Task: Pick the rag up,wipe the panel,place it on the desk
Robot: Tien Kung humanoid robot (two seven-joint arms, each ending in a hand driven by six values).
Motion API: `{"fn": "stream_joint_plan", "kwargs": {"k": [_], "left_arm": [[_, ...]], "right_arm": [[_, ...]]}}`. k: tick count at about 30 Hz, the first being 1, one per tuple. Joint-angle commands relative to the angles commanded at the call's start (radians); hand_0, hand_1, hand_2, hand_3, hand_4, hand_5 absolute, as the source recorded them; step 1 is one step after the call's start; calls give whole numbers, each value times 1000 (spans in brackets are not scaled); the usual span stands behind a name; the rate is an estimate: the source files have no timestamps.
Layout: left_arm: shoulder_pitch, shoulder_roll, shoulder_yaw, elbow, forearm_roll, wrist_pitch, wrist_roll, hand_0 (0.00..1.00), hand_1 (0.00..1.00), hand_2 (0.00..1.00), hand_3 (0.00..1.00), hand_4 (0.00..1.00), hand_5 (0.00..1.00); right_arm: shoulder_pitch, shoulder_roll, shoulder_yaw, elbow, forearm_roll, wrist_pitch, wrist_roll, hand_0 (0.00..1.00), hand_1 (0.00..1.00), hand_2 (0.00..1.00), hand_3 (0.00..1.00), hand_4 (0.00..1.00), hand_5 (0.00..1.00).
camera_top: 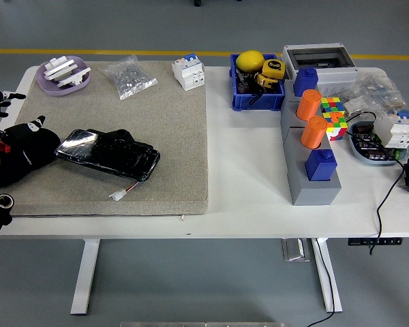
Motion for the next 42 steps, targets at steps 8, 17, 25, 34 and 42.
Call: {"fn": "stream_joint_plan", "kwargs": {"k": [8,17,25,34,42], "left_arm": [[-2,-24,1,-32,-89,9,-59,617,733,748,629,856,174],[-2,-30,-13,-55,-97,9,-51,622,735,745,626,857,184],[-4,-16,-7,-107,-99,6,-40,628,736,742,624,863,198],[0,-6,1,-140,-88,4,-33,628,738,742,620,861,199],[-5,7,4,-154,-77,3,-27,631,738,740,618,861,200]], "right_arm": [[-15,13,2,0,2,0,0,747,642,652,563,911,423],[-19,21,-9,2,8,-4,-3,747,642,653,563,911,423],[-12,19,-21,7,7,-6,-4,747,642,653,563,911,424],[6,24,-50,10,13,-3,-1,747,642,654,564,911,425],[17,26,-67,3,22,4,-3,748,642,655,563,911,426]]}}
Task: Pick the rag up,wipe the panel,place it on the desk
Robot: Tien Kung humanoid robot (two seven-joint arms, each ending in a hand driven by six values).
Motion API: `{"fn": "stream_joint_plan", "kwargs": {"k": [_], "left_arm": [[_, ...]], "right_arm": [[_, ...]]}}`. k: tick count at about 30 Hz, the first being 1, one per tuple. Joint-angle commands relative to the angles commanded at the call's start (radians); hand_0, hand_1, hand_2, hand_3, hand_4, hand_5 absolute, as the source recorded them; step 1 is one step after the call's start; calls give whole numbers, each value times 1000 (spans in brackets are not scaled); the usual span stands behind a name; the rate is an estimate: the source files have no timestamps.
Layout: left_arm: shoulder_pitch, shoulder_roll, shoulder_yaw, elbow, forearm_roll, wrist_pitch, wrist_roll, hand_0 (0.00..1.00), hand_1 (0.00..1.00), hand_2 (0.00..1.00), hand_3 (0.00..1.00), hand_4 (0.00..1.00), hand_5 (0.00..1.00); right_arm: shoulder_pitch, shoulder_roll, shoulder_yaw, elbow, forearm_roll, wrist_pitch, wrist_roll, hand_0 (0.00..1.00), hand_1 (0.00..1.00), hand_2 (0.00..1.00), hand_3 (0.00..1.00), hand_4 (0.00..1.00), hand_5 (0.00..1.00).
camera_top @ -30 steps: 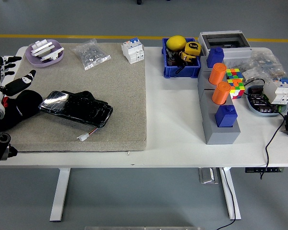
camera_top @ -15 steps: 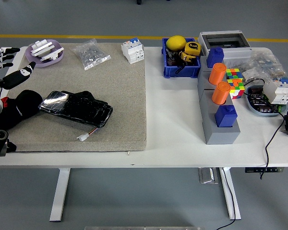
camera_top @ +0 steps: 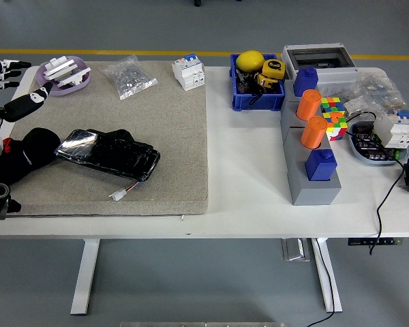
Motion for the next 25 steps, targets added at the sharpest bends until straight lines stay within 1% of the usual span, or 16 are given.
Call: {"fn": "stream_joint_plan", "kwargs": {"k": [8,15,20,25], "left_arm": [[4,6,-2,-8,15,-9,16,633,740,740,617,861,200],[3,8,-7,-15,27,-12,21,637,741,739,617,860,200],[1,16,-7,-14,27,-14,22,639,742,739,620,861,204],[0,20,-4,-26,31,-15,23,639,742,739,620,861,204]], "right_arm": [[10,1,2,-2,-1,-6,1,748,642,655,563,911,426],[7,-1,-9,-11,18,-5,-2,748,642,656,563,912,425],[7,0,-11,-11,19,-2,1,748,642,656,563,911,425],[3,0,-13,-12,21,-1,1,748,642,656,563,911,425]]}}
